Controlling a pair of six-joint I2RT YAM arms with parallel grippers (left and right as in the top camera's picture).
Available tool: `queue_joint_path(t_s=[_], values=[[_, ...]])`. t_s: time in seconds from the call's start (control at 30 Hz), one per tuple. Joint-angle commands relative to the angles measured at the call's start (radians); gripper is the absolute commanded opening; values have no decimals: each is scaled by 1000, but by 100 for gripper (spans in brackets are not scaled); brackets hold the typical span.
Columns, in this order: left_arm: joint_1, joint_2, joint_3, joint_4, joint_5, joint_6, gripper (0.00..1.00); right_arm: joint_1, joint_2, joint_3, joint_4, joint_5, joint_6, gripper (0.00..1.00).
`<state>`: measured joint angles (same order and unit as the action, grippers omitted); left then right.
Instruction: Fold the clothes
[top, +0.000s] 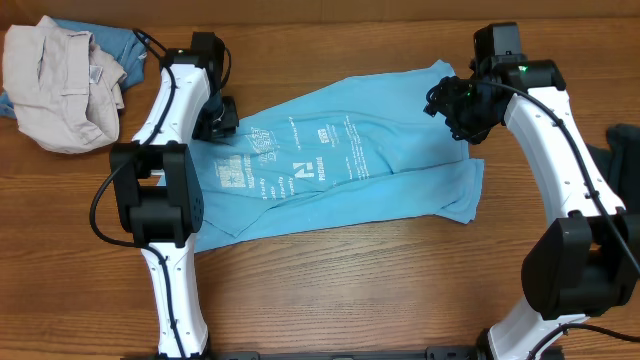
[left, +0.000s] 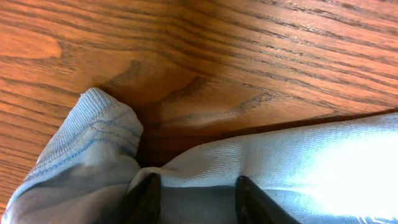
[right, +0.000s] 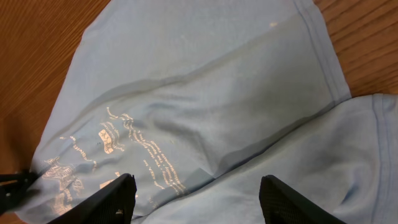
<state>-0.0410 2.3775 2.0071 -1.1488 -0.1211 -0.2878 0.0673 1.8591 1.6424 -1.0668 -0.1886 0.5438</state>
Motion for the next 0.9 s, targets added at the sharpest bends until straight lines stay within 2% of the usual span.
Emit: queue_joint_path(t_s=[0.0, 0.1, 0.13, 0.17, 0.4, 0.67, 0.87], values=[[8, 16, 5, 5, -17, -11, 31, 5, 7, -3, -7, 15, -1, 68], [8, 50, 5, 5, -16, -11, 18, 5, 7, -3, -13, 16, -1, 68], [8, 62, 5, 3, -16, -11, 9, 5, 7, -3, -13, 15, -1, 68], [8, 71, 5, 0, -16, -11, 4, 5, 7, -3, -13, 15, -1, 68], [9, 46, 34, -16, -17, -11, 4, 5, 7, -3, -13, 31, -1, 68], [8, -38, 346, -249, 27, -16, 4, 5, 7, -3, -14, 30, -1, 68], [8, -111, 372, -322, 59, -27, 4, 5, 7, -3, -17, 30, -1, 68]])
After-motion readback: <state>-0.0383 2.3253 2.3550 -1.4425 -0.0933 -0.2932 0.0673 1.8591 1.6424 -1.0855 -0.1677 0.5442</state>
